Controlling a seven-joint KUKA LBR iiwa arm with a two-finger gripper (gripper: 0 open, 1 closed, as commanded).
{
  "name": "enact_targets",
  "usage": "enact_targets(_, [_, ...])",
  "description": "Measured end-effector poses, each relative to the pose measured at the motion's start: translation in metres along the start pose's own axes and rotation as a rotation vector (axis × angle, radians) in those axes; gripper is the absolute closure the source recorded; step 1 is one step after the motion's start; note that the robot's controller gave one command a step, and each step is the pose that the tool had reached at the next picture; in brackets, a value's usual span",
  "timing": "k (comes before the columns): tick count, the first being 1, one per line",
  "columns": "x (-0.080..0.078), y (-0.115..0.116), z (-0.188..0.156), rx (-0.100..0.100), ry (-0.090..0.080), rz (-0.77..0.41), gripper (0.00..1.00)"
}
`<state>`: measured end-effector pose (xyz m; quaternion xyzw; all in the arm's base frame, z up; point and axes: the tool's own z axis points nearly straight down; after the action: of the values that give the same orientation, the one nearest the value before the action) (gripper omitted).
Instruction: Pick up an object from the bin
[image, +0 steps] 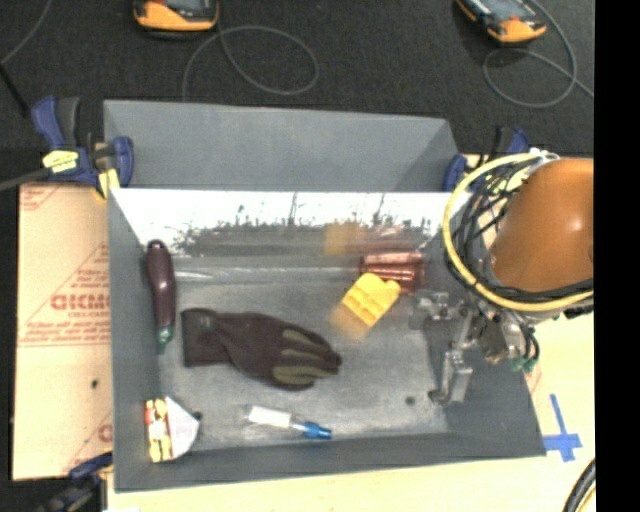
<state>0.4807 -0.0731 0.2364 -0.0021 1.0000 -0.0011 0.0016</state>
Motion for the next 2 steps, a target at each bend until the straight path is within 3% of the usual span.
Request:
enact_targets(1, [-0.034, 0.014, -0.005, -0.001, -0.001, 0.084, 0.0])
enact_targets(2, [-0.076, 0.028, 0.005, 0.0, -0.007, 0.072, 0.0])
